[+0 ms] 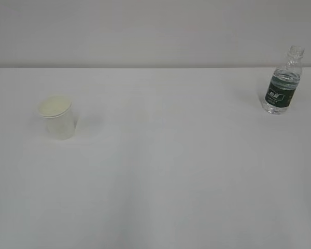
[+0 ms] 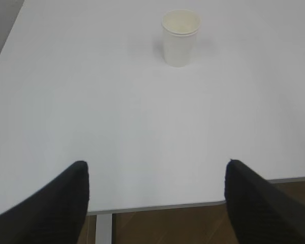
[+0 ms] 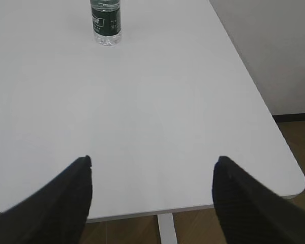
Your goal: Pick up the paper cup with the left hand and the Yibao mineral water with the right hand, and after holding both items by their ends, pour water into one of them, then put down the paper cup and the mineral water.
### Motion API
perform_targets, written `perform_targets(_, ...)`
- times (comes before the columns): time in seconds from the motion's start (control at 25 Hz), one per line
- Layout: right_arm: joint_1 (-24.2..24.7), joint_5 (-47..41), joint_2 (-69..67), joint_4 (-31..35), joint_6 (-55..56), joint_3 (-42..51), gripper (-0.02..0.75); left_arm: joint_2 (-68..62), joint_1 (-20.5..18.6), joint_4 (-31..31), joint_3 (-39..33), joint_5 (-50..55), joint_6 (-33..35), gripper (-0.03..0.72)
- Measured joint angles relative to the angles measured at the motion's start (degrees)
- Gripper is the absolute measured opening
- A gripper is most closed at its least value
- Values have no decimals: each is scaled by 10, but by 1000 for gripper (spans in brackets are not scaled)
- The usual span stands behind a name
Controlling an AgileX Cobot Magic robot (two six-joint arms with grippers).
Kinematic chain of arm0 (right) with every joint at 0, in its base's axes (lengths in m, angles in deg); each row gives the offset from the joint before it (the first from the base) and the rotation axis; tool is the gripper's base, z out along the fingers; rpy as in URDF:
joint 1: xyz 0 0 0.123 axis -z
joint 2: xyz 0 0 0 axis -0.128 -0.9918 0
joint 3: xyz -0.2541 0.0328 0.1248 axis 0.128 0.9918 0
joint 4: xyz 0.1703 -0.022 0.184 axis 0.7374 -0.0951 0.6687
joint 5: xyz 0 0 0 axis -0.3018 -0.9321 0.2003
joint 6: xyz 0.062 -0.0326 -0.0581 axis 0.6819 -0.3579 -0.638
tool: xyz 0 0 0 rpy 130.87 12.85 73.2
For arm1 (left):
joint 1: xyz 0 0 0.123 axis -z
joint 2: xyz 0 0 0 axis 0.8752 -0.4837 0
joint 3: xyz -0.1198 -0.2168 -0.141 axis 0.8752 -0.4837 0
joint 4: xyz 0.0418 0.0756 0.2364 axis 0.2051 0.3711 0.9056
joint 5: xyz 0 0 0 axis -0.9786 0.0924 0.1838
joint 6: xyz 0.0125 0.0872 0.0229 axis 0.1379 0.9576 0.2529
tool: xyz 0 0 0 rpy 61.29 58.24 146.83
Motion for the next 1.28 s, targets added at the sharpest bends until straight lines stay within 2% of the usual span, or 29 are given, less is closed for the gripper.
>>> perform_targets(1.28,0,1,0,1,-12,-1,559,-20,0,-2,6,1,0,554)
